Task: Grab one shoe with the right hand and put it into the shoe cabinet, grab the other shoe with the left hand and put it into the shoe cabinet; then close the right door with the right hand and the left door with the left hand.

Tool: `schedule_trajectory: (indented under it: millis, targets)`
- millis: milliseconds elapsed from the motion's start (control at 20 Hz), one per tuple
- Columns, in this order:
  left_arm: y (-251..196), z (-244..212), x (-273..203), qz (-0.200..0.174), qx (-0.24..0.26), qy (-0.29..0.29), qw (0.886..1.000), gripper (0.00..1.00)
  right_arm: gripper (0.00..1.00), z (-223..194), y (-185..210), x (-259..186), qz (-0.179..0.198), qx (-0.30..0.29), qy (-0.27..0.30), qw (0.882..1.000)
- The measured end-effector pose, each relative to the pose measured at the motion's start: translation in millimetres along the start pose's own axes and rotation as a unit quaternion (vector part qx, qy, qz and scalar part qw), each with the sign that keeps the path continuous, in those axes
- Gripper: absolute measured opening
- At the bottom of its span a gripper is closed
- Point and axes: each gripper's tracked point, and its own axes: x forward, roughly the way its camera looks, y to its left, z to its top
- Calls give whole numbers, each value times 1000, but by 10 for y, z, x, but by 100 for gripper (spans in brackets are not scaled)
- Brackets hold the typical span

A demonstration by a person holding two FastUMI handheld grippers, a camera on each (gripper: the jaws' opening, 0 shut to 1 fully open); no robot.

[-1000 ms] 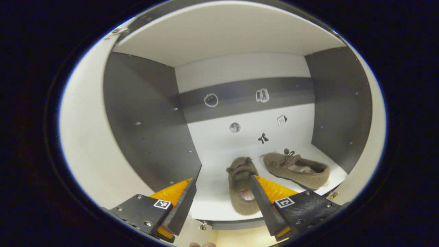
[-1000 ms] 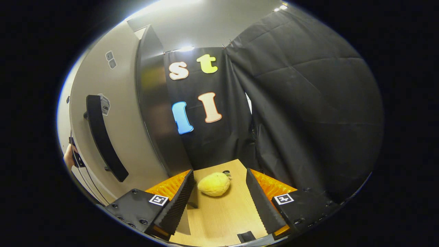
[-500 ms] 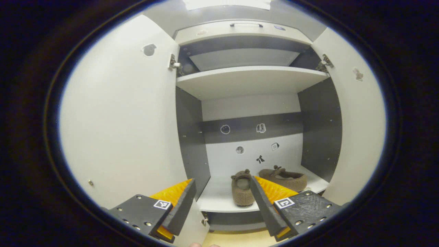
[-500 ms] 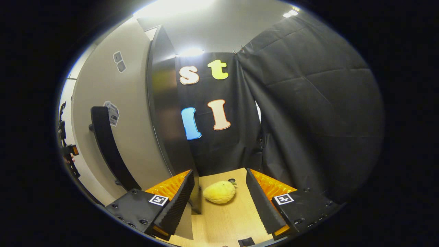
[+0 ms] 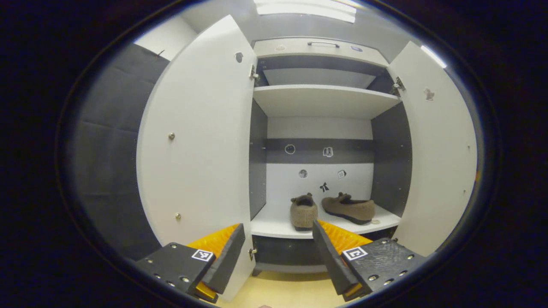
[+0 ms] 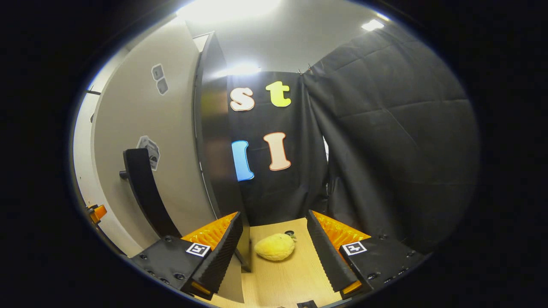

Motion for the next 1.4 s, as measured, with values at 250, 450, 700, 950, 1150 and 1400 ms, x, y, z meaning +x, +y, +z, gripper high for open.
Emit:
schedule_trajectory:
  millis: [250,450,700,950,1150,1400]
  targets:
    - [-213,-101,-86,-48,1,35,998,93,96,173,249,-63,1,12,5,1000]
    - [-427,62,-13,-91,9,31,995,93,95,235,246,-111,-21,-5,0,1000]
    - [-470,42,-9,-121,6,50,991,93,84,194,476,-136,-7,10,11,1000]
    - [-321,-18,-135,-132,-17,58,989,93,82,210,661,-231,-28,-6,-1,1000]
    - [-107,-51,-239,-120,-25,58,991,93,83,166,1004,-231,0,-5,-4,1000]
    - [166,-59,-522,-103,-18,50,993,93,82,170,1438,-183,29,-19,-21,999]
